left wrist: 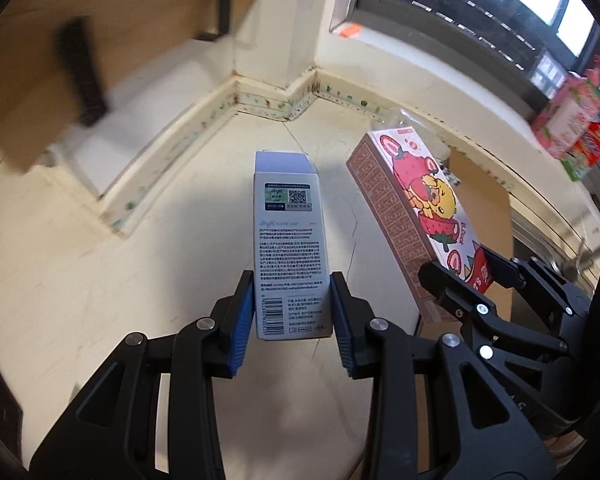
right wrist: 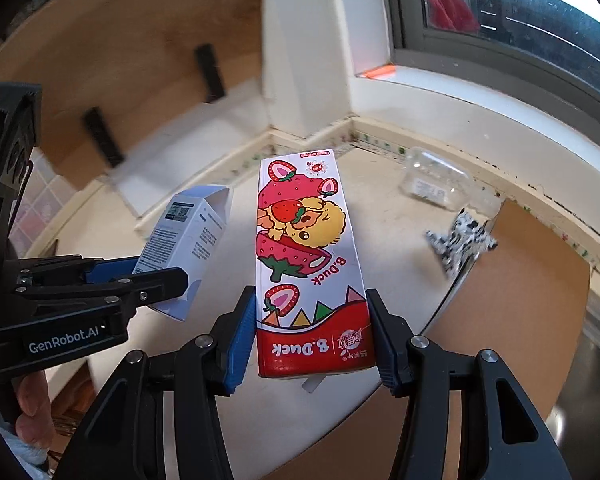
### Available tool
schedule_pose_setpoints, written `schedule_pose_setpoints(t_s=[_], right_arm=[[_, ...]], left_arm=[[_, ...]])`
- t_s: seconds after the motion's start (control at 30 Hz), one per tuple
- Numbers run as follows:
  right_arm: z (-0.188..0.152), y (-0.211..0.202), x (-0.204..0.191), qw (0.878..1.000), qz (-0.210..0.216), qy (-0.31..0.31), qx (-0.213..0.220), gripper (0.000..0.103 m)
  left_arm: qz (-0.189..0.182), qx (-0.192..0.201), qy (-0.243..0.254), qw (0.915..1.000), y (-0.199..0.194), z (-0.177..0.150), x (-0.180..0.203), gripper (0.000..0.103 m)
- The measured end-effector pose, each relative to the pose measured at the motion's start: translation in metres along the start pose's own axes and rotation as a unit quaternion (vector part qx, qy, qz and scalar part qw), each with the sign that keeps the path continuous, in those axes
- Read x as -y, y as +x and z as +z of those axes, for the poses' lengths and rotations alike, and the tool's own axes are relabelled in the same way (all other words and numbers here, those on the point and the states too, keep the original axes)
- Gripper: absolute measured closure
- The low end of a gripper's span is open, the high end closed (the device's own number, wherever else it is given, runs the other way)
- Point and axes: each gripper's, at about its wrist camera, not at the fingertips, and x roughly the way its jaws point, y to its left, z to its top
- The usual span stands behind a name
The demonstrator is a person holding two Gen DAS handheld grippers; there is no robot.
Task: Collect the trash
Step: 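Carry the B.Duck carton with the right tool while the left tool carries the white carton to the bin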
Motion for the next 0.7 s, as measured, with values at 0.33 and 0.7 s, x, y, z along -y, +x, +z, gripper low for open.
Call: schedule_pose_setpoints(t_s=[0.33, 0.7], right_arm=[[-0.080, -0.098, -0.105, 0.999, 0.019, 0.031, 0.026, 0.051], [-0.210, -0.143, -0.217, 0.998, 0.024, 0.056, 0.015, 0.051]], left_arm=[[-0.021, 0.015, 0.019, 0.9995, -0.097, -0.089, -0.073, 0.070], [-0.027, 0.000, 0.056, 0.9980, -0.136, -0.221, -0.130, 0.070]])
